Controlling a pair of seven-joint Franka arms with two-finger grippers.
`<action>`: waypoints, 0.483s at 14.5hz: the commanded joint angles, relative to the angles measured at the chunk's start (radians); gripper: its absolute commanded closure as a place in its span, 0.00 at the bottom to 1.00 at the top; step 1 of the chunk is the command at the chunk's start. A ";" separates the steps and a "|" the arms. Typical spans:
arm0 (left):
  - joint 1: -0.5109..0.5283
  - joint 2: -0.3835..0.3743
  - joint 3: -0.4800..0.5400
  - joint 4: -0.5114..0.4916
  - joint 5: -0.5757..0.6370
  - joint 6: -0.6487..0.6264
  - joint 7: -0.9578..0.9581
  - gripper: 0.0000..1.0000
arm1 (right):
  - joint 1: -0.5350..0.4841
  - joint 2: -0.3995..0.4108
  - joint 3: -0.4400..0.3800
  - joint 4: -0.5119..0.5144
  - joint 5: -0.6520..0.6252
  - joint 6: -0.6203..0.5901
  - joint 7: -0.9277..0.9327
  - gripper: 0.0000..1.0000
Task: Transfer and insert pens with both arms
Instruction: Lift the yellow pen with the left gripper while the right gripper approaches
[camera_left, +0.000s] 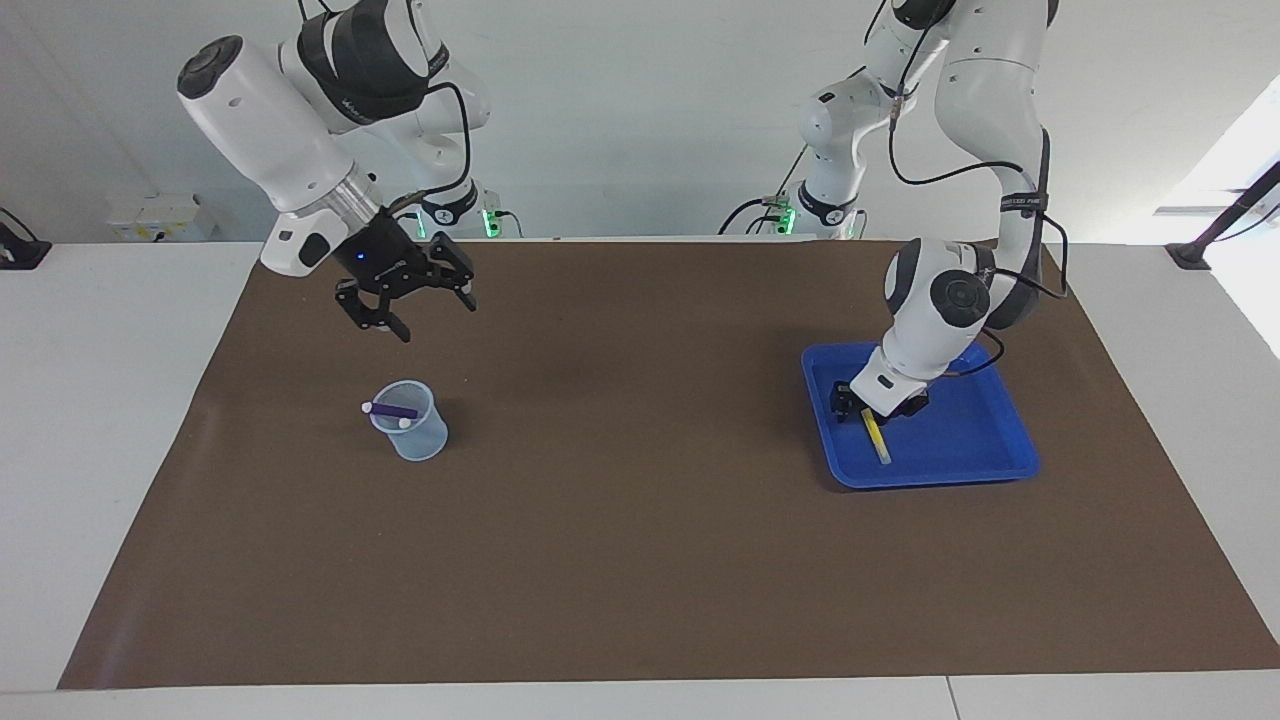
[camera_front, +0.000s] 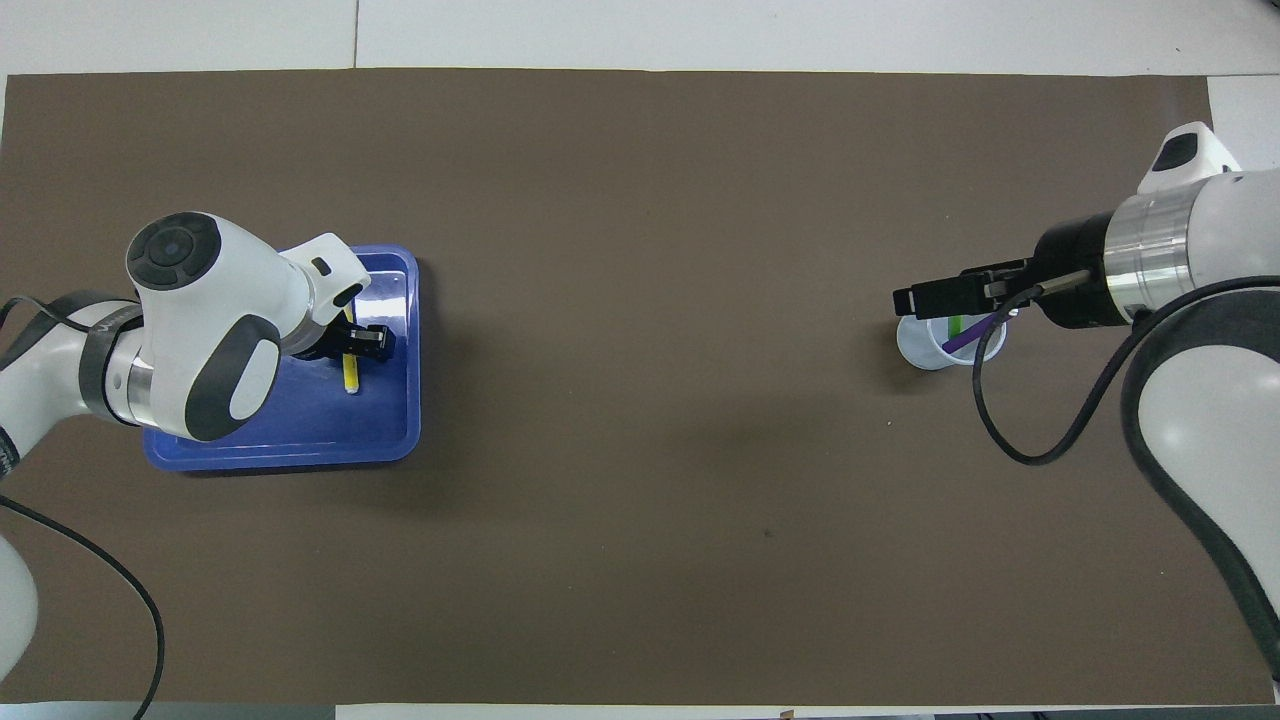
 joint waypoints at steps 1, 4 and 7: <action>0.010 0.017 -0.001 0.003 0.025 0.017 0.007 0.55 | 0.031 0.005 0.001 0.017 0.125 -0.001 0.219 0.00; 0.011 0.017 -0.001 0.004 0.025 0.014 0.007 0.85 | 0.074 0.005 0.001 0.028 0.219 0.012 0.394 0.00; 0.011 0.019 0.004 0.023 0.025 0.000 0.007 1.00 | 0.127 0.001 0.004 0.019 0.281 0.082 0.563 0.00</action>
